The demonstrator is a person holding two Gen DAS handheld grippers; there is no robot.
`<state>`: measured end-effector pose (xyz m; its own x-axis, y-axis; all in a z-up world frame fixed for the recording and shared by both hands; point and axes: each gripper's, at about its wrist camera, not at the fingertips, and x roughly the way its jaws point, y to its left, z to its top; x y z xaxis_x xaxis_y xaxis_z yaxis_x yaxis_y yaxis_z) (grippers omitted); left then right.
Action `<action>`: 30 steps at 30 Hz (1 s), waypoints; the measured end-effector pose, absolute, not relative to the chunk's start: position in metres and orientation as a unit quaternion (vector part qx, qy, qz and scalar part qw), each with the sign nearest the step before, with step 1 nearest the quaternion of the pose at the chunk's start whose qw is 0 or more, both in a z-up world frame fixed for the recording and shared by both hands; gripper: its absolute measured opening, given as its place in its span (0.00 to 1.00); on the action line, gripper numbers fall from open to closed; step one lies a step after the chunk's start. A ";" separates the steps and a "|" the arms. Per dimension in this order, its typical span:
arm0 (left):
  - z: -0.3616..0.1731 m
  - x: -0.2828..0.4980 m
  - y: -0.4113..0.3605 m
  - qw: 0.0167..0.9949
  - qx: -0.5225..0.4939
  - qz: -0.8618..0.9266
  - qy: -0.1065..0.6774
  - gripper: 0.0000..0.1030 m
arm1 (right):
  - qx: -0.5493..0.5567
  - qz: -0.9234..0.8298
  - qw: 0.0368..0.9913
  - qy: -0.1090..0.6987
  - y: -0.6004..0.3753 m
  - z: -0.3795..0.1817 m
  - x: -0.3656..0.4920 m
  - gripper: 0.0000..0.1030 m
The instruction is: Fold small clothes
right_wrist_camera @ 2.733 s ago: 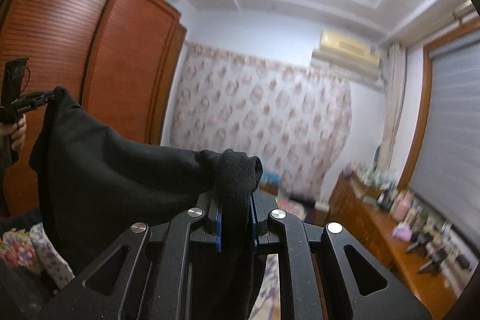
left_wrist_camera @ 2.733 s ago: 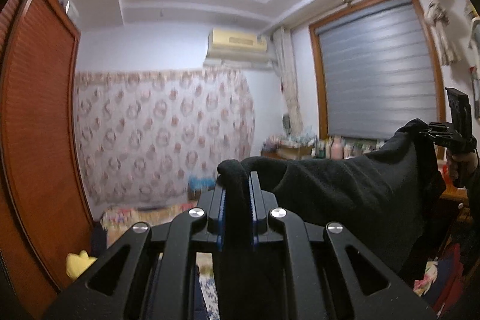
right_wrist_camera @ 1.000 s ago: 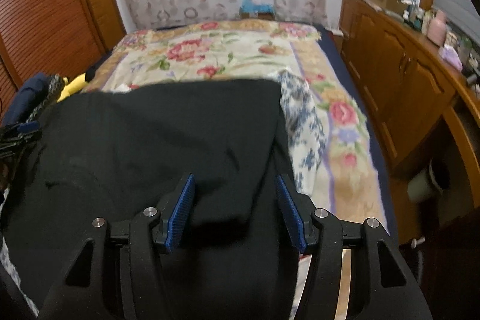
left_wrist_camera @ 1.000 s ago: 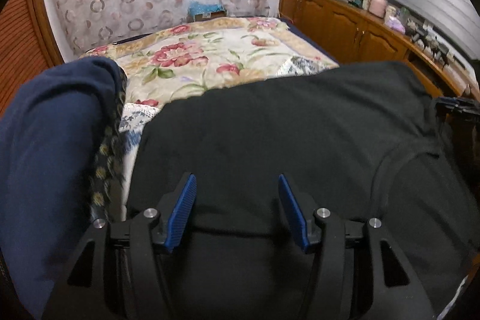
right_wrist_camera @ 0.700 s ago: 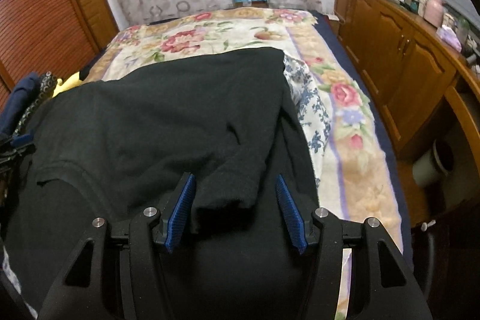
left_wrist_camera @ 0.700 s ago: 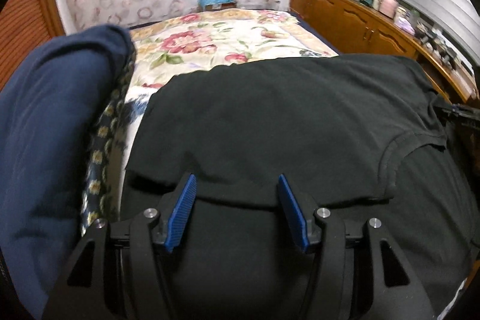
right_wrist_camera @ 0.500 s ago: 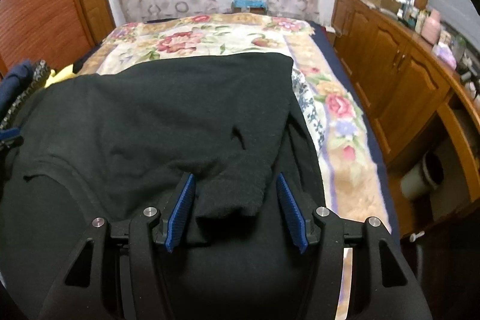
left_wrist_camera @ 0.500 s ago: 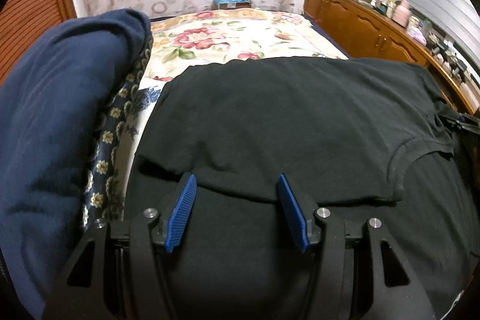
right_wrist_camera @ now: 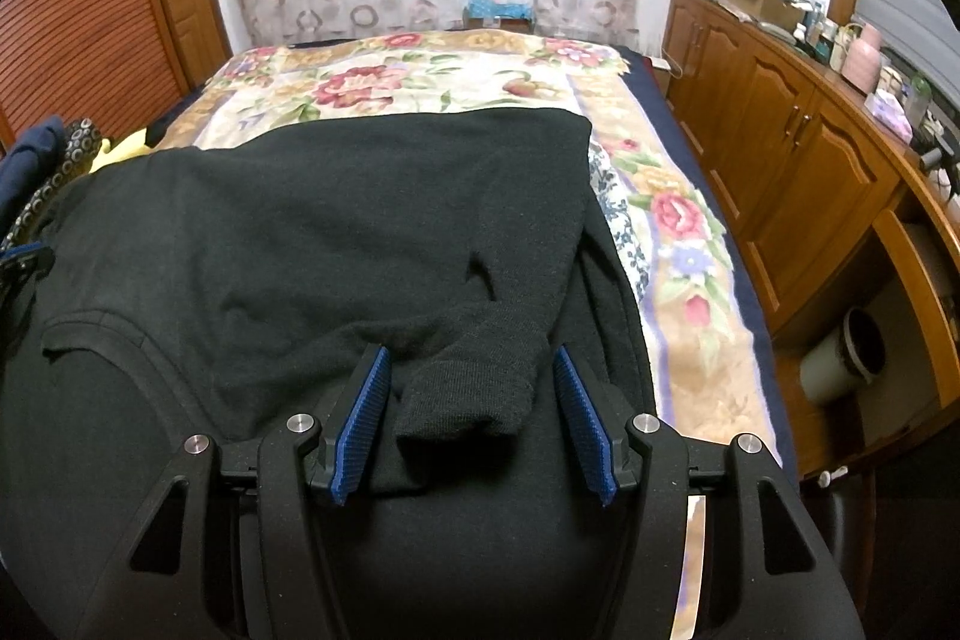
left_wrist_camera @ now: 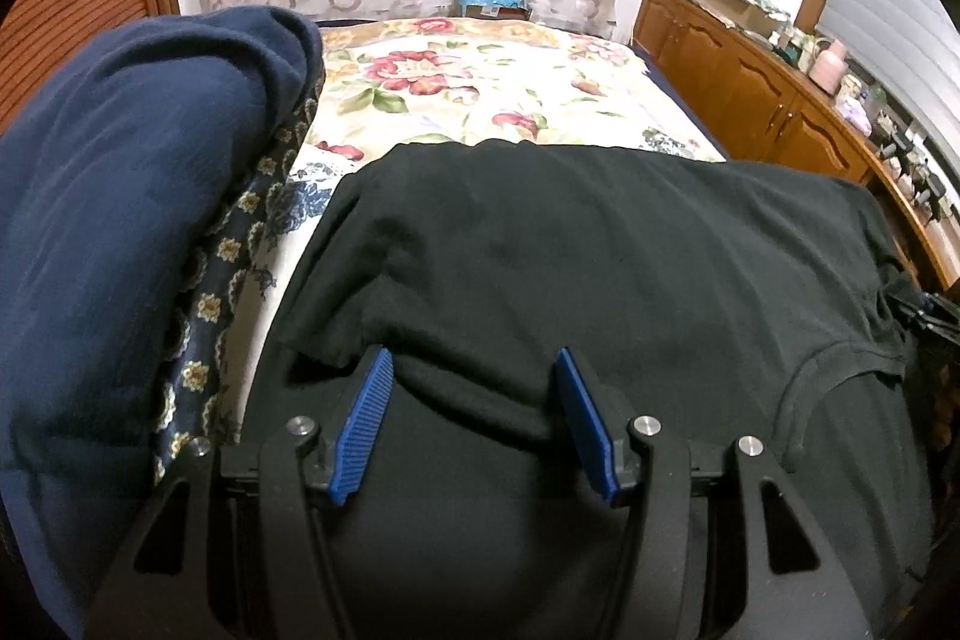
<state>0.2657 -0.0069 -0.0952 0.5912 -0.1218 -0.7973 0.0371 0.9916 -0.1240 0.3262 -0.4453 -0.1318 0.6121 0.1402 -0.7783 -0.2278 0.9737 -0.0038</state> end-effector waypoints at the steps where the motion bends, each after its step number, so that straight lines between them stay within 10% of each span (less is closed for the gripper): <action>1: -0.095 0.265 -0.008 0.892 -0.044 -0.044 0.448 0.49 | -0.051 0.103 0.896 0.428 -0.445 -0.132 0.326 0.57; 4: -0.096 0.263 -0.006 0.895 -0.038 -0.037 0.443 0.34 | -0.053 0.102 0.897 0.427 -0.445 -0.132 0.326 0.52; 8: -0.097 0.264 -0.001 0.896 -0.032 -0.049 0.440 0.05 | -0.078 0.136 0.895 0.418 -0.433 -0.129 0.324 0.14; 30: -0.004 0.187 0.022 0.946 -0.027 -0.078 0.313 0.02 | -0.016 0.191 0.929 0.315 -0.442 -0.039 0.249 0.04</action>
<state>0.1866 0.0222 -0.0041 0.7922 -0.1642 -0.5878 0.1303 0.9864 -0.1000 0.2487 -0.4420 -0.0386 0.7283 0.3439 -0.5927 -0.3645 0.9268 0.0899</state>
